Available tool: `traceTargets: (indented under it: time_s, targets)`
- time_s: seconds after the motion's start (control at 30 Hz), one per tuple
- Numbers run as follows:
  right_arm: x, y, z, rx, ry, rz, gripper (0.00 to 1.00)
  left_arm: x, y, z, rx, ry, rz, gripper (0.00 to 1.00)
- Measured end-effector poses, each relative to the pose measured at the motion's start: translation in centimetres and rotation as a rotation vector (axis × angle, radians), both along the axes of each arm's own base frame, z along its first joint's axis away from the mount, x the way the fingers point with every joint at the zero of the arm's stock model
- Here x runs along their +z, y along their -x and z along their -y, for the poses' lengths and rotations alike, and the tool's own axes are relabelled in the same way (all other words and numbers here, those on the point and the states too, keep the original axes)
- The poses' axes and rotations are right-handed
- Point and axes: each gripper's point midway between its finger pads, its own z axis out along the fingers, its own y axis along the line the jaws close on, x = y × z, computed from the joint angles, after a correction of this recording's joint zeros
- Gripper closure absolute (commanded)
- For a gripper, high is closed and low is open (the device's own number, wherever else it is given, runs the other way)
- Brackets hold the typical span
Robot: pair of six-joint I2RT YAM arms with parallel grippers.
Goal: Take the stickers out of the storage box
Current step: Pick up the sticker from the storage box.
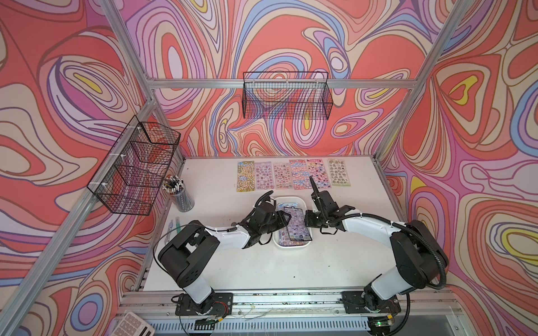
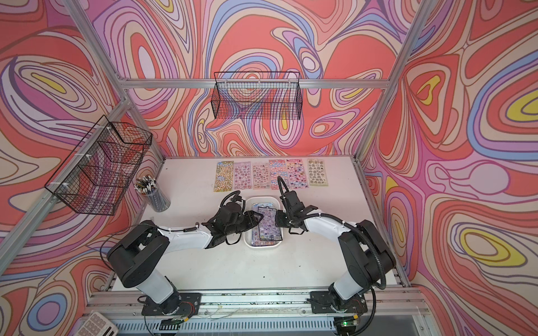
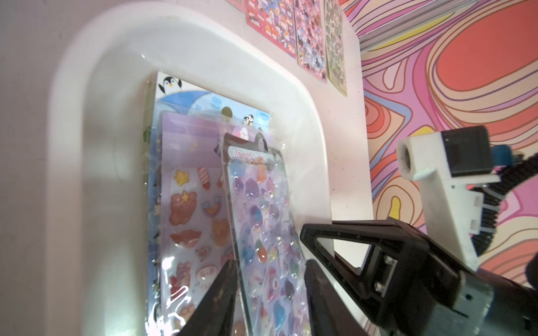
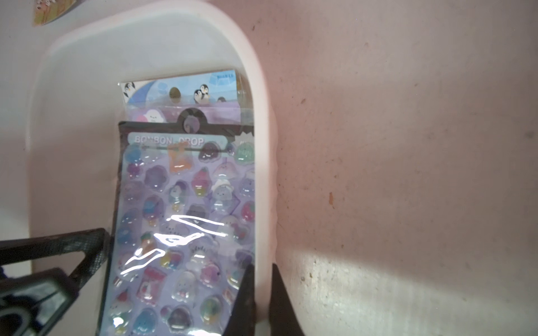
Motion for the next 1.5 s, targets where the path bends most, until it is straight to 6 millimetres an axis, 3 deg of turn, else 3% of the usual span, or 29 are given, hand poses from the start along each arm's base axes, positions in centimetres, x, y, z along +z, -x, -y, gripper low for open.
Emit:
traceTargets:
  time_s: [0.23,0.57,0.77,0.93,1.1,1.27,1.5]
  targets:
    - [-0.1,-0.1,0.1,-0.003,0.004,0.000,1.00,1.2,-0.2,0.8,0.003,0.102,0.006,0.60]
    - [-0.2,-0.1,0.0,-0.003,0.003,0.002,1.00,0.8,0.0,1.3,-0.020,0.117,-0.025,0.66]
    - [-0.2,-0.3,0.0,-0.005,0.002,0.007,1.00,0.3,-0.1,1.5,-0.033,0.079,-0.038,0.74]
    - [-0.1,-0.3,0.0,-0.003,-0.002,0.009,1.00,-0.2,0.0,1.2,-0.033,0.048,-0.042,0.87]
    - [-0.2,-0.3,0.0,0.005,0.004,0.012,1.00,1.0,-0.4,1.9,-0.063,0.028,0.001,0.95]
    - [-0.2,-0.3,0.0,0.003,0.006,0.010,1.00,0.7,-0.4,1.7,-0.070,-0.024,-0.004,1.00]
    - [-0.6,0.2,-0.7,0.017,-0.014,-0.016,1.00,2.8,0.3,0.9,-0.081,-0.082,0.028,1.00]
